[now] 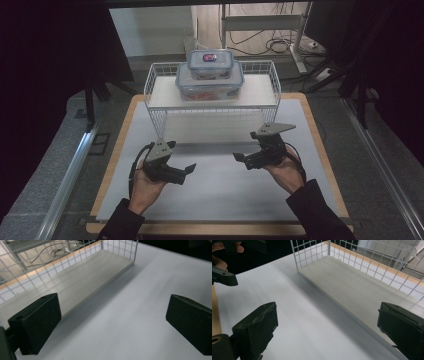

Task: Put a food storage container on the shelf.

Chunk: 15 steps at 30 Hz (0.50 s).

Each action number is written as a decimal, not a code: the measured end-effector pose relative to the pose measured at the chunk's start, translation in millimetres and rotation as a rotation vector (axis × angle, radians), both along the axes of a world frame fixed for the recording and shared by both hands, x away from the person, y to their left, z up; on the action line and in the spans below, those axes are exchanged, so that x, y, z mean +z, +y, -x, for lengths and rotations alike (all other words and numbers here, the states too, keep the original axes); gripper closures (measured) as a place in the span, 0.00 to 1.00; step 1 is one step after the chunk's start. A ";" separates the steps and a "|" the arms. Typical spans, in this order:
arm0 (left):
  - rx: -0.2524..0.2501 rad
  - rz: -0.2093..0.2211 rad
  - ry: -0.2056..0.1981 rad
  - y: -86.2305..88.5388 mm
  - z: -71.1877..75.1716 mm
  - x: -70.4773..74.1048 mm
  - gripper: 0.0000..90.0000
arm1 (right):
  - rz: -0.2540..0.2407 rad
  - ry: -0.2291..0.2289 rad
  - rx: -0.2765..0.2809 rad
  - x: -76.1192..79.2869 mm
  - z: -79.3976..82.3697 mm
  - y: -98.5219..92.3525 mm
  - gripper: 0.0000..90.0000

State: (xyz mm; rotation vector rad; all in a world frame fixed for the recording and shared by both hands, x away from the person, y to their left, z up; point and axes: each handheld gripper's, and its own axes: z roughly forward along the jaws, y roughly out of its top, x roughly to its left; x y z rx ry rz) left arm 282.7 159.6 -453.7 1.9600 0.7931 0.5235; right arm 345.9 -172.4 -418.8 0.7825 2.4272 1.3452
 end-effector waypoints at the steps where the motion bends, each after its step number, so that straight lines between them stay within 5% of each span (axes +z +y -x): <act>1: 0.003 -0.007 -0.004 0.5 3.1 -2.1 0.00 | 0.002 0.001 -0.001 -2.9 2.6 -1.2 0.02; 15: 0.023 -0.022 0.052 9.0 38.8 -36.3 0.00 | 0.038 0.006 -0.029 -44.6 35.7 -20.4 0.01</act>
